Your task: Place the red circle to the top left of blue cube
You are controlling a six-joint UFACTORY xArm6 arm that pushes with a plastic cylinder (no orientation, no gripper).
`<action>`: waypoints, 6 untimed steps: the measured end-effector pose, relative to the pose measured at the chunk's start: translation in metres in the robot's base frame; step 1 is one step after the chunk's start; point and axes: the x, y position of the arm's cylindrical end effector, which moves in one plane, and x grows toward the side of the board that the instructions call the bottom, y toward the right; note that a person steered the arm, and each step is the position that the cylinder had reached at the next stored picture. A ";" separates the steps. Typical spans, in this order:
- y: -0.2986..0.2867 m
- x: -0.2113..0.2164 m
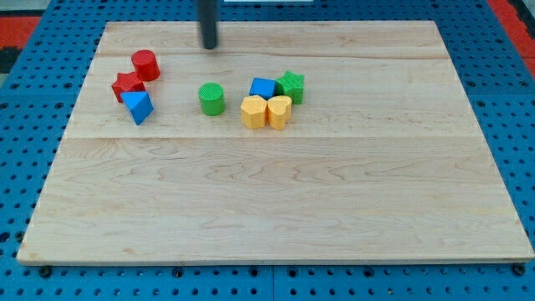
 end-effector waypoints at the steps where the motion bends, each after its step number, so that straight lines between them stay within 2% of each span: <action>1: -0.080 0.023; 2: -0.078 0.055; 3: 0.024 0.060; 4: 0.083 0.060; 5: -0.023 0.051; 6: -0.154 0.055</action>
